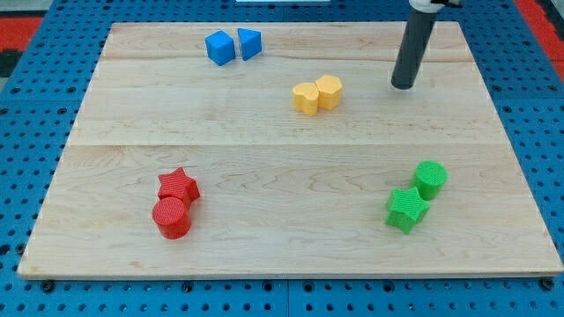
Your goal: Slide yellow hexagon along with yellow heart slightly left
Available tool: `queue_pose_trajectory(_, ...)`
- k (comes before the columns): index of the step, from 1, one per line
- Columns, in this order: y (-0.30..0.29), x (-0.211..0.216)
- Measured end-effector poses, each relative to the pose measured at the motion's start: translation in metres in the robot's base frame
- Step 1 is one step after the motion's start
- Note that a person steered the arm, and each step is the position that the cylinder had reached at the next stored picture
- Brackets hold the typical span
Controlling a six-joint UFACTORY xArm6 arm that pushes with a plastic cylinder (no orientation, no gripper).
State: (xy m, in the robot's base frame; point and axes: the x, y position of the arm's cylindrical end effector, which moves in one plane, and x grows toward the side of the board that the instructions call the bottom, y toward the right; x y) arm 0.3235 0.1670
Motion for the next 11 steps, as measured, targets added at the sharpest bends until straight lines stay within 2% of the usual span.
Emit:
queue_pose_trajectory(2, -0.014, -0.032)
queue_pose_trajectory(6, 0.0, -0.029)
queue_pose_trajectory(8, -0.018, 0.003)
queue_pose_trajectory(9, -0.033, 0.033)
queue_pose_trajectory(10, -0.099, 0.032)
queue_pose_trajectory(11, -0.115, 0.026)
